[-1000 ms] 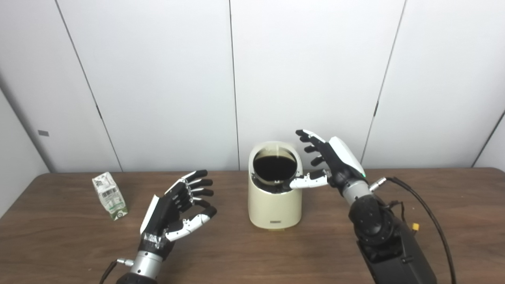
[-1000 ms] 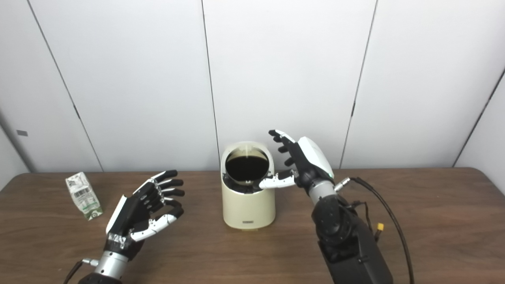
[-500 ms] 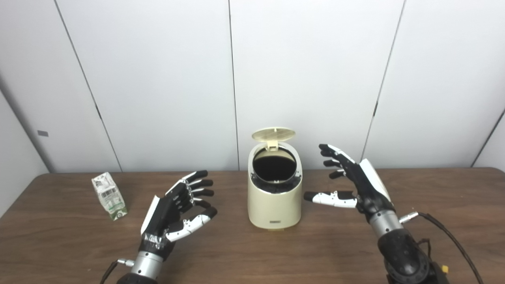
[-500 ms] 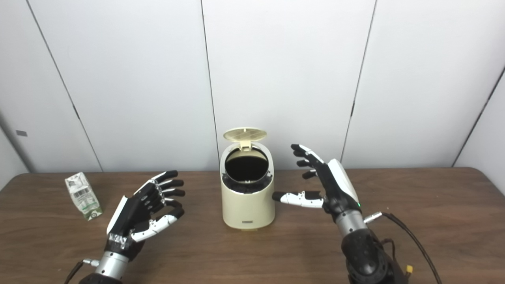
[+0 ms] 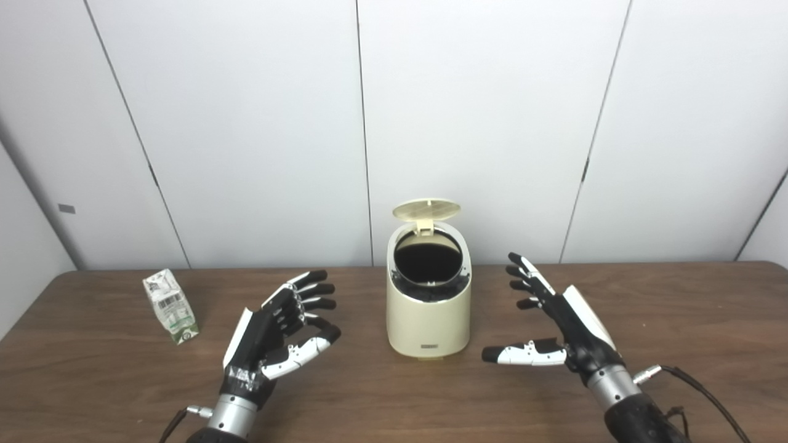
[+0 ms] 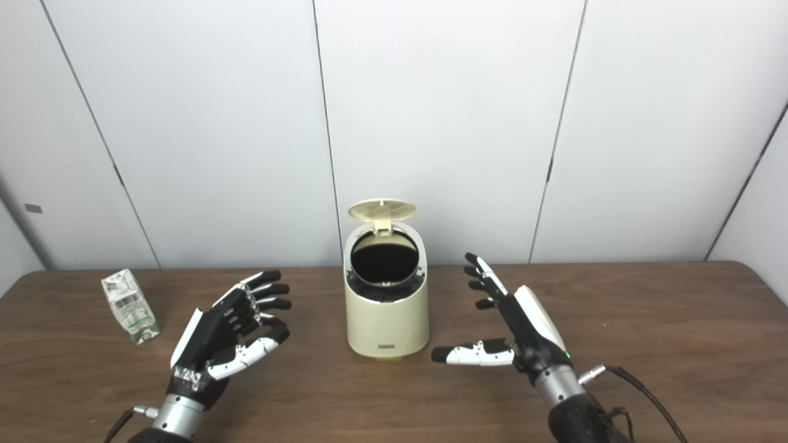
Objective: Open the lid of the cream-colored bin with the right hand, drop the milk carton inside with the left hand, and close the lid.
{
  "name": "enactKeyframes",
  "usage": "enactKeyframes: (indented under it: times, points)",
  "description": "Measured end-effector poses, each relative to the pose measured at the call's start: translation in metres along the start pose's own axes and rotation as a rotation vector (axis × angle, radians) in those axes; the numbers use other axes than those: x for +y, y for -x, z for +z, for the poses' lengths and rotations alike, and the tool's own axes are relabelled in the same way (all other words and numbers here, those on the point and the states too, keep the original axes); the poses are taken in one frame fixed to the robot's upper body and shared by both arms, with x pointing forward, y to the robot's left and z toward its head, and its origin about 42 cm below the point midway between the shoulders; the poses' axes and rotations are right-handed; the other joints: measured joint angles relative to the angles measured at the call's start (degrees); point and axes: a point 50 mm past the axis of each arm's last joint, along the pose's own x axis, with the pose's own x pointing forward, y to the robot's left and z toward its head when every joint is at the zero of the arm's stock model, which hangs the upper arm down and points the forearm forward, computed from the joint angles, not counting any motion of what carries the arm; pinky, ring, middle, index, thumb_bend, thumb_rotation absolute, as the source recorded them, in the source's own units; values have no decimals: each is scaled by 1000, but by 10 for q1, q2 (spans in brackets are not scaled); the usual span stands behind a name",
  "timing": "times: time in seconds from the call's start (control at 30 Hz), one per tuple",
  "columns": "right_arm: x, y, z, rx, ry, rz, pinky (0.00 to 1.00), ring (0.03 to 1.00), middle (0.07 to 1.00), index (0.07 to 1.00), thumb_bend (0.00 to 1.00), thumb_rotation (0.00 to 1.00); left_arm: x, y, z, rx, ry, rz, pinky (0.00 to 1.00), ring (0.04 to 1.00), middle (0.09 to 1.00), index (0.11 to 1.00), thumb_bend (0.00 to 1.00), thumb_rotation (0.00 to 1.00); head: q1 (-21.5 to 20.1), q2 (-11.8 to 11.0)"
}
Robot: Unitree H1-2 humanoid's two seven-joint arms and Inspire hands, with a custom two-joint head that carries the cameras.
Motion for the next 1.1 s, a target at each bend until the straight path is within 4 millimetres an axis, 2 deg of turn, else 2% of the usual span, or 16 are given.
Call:
enactKeyframes:
  times: [0.1, 0.23, 0.3, 0.33, 0.43, 0.5, 0.6, 0.67, 0.8, 0.9, 1.03, 1.1]
  points:
    - [-3, 4, -12, 19, 4, 16, 843, 920, 959, 1000, 943, 292, -10, 1, -7, 0, 10, -7, 582, 707, 769, 833, 664, 110, 50, -21]
    - [-7, 8, -21, 44, 7, 20, 835, 921, 962, 1000, 917, 233, -24, -2, -17, 1, 14, -21, 602, 700, 761, 834, 660, 26, 103, -54]
    - [-8, 8, -24, 48, 15, 22, 832, 925, 968, 1000, 910, 234, -30, -9, -19, -14, 15, -22, 614, 701, 760, 835, 675, 29, 106, -55]
    - [-9, 8, -25, 46, 18, 24, 831, 924, 968, 1000, 910, 246, -33, -12, -20, -15, 19, -19, 615, 700, 759, 835, 682, 38, 128, -67]
    - [-11, 8, -30, 27, 29, 31, 831, 930, 972, 1000, 936, 360, -39, -19, -22, -20, 10, -28, 621, 696, 757, 839, 696, 66, 147, -75]
    - [-11, 8, -30, 27, 53, 26, 767, 919, 979, 1000, 965, 475, -40, -22, -22, -32, 6, -31, 624, 696, 759, 839, 703, 80, 149, -76]
    - [-11, 7, -30, 22, 119, 4, 750, 945, 996, 1000, 993, 565, -41, -22, -22, -35, 7, -31, 614, 697, 759, 833, 705, 77, 149, -79]
    - [-12, 4, -30, 7, 137, -5, 745, 959, 1000, 1000, 1000, 591, -40, -22, -22, -37, 7, -26, 606, 694, 754, 828, 713, 85, 149, -80]
    - [-13, 2, -30, 7, 143, -6, 736, 964, 1000, 1000, 1000, 622, -36, -18, -19, -48, -2, 2, 588, 676, 743, 816, 681, 53, 155, -76]
    - [-14, 2, -30, 6, 150, -6, 704, 966, 1000, 1000, 1000, 628, -27, -4, -13, -60, -34, 45, 567, 655, 722, 783, 662, 11, 156, -75]
    - [-17, 2, -31, 7, 155, -8, 715, 979, 1000, 1000, 1000, 635, -2, 12, 0, -87, -127, 79, 565, 653, 720, 756, 651, 0, 161, -73]
    - [-17, 2, -31, 5, 155, -8, 730, 982, 1000, 1000, 1000, 637, 18, 15, 15, -119, -197, 95, 566, 655, 720, 753, 662, 0, 164, -72]
